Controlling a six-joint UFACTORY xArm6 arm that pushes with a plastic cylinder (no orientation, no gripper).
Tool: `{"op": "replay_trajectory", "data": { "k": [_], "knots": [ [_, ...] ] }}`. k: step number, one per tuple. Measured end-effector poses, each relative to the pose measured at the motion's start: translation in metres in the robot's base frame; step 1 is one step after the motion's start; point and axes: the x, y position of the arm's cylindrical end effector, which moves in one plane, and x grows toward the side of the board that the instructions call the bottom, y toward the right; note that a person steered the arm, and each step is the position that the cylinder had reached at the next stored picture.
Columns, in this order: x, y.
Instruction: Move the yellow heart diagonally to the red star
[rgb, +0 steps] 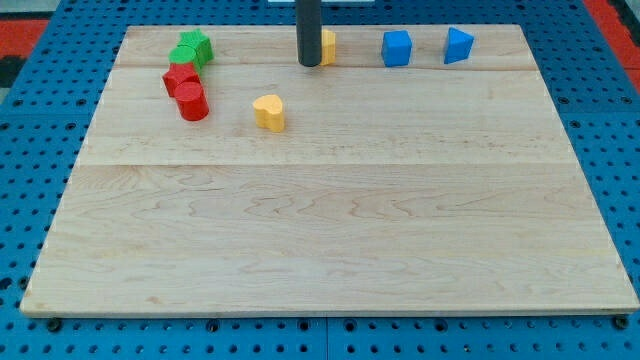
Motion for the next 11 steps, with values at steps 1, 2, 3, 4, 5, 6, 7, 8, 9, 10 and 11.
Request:
{"op": "replay_trajectory", "data": {
  "k": [1,2,3,4,5,6,7,8,9,10,11],
  "knots": [
    [0.075,0.013],
    [0.141,-0.001],
    [0.129,-0.059],
    [0.084,-0.075],
    [0.051,-0.07],
    [0.08,-0.055],
    [0.082,-0.024],
    [0.048,-0.025],
    [0.032,-0.033],
    [0.038,-0.043],
    [0.038,-0.067]
  ]
}}
